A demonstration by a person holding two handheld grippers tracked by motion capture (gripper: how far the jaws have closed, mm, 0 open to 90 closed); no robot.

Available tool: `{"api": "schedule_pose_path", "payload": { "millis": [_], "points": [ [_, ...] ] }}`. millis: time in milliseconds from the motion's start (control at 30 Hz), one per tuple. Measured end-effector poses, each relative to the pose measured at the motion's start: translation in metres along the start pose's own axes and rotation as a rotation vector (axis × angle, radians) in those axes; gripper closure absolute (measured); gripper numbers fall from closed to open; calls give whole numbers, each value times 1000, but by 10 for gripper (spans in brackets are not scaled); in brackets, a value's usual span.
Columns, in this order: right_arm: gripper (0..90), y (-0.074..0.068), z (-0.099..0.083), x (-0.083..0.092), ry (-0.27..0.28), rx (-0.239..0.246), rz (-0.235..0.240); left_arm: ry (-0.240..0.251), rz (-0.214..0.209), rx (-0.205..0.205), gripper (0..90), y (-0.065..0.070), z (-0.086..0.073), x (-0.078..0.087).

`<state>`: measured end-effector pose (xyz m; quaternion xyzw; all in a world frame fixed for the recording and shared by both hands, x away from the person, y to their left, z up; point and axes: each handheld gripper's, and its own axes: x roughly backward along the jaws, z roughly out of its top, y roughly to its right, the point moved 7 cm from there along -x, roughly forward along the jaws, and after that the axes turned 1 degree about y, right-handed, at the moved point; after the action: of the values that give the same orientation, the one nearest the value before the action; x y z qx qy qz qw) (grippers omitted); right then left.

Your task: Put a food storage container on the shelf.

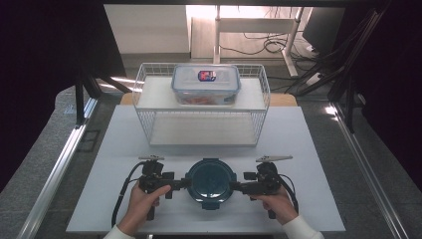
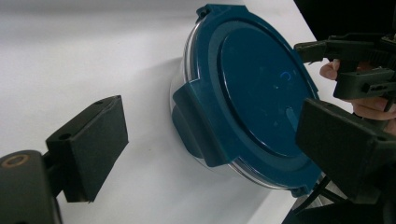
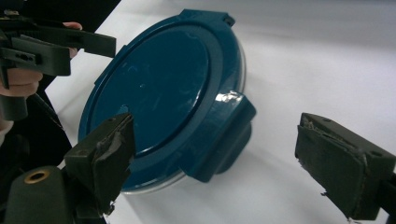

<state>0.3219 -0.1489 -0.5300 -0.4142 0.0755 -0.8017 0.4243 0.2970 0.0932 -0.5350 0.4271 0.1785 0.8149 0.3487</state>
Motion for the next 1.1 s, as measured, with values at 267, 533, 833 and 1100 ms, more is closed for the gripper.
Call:
{"api": "schedule_pose_path", "payload": {
  "millis": [267,533,833,1100],
  "points": [
    [119,-1,-1,-16,-36,-42,33,-39,-32,43,93,-3,-2,-15],
    [128,-1,-7,-25,-57,-119,85,-86,-94,70,169,0,-8,-29],
    [225,-5,-11,-28,-75,-220,127,-86,-150,125,253,3,-12,-31],
    [316,-5,-9,-21,-51,-285,129,-83,-156,150,332,6,-12,-23]
  ]
}}
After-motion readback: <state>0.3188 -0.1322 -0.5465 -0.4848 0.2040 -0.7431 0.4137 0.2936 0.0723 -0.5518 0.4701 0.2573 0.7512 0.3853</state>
